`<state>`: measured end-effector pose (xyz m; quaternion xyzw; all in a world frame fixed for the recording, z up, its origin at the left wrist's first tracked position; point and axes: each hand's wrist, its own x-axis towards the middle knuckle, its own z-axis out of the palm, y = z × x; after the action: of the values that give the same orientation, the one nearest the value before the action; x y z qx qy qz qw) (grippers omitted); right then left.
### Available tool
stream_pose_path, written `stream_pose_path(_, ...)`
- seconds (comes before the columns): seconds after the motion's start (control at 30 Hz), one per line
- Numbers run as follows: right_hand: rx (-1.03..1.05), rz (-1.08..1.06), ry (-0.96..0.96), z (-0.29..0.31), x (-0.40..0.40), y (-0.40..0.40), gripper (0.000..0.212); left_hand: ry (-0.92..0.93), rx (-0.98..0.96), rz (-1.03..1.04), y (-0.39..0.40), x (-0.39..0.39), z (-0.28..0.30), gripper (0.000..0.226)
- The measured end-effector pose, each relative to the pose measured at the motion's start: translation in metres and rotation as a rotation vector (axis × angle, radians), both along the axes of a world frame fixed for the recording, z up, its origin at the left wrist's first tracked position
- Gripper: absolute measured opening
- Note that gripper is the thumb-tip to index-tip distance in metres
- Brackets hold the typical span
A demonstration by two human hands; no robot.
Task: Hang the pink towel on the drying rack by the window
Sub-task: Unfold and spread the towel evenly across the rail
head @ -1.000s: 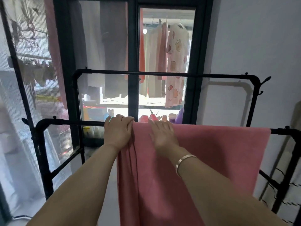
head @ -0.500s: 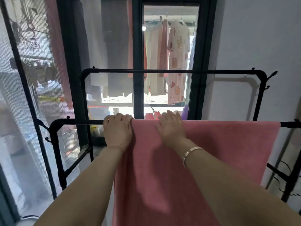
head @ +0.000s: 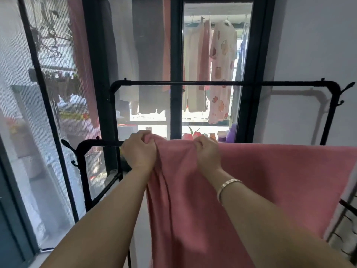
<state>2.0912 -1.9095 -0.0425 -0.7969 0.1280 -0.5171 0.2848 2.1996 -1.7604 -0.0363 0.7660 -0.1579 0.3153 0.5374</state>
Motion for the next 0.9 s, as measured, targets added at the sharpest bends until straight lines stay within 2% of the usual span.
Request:
stream_pose_path(0.1, -0.113, -0.064, 0.092, 0.002, -0.004, 0.000, 0.026, -0.045, 0.121, 0.031, 0.009, 0.004, -0.010, 0.018)
stream_pose_path(0.2, -0.172, -0.111, 0.169, 0.004, -0.003, 0.002, 0.013, -0.059, 0.171, 0.044, 0.010, 0.003, -0.012, 0.017)
stream_pose_path(0.33, -0.299, -0.091, 0.212, 0.007, 0.009, 0.019, 0.034, -0.049, 0.184, 0.036, 0.012, 0.001, -0.010, 0.019)
stream_pose_path(0.43, -0.274, -0.039, 0.307, 0.003, 0.013, 0.022, 0.030, 0.040, 0.103, -0.071, 0.018, 0.001, -0.014, 0.021)
stream_pose_path(0.57, -0.078, 0.063, 0.197, 0.008, 0.005, 0.016, 0.023, 0.145, -0.068, -0.105, 0.031, 0.013, -0.011, 0.018)
stream_pose_path(0.67, -0.031, 0.056, 0.111, 0.010, -0.002, 0.013, 0.023, 0.197, -0.152, -0.060, 0.044, 0.026, -0.003, 0.018)
stream_pose_path(0.73, -0.113, 0.006, 0.035, 0.004, -0.010, 0.009, 0.020, 0.190, -0.148, -0.040, 0.051, 0.032, -0.001, 0.019)
stream_pose_path(0.83, -0.354, -0.200, -0.013, -0.014, -0.020, 0.000, 0.018, 0.141, -0.041, -0.040, 0.050, 0.031, -0.005, 0.020)
stream_pose_path(0.9, -0.355, -0.312, -0.024, -0.022, -0.023, -0.006, 0.017, 0.123, 0.000, -0.058, 0.043, 0.027, -0.008, 0.020)
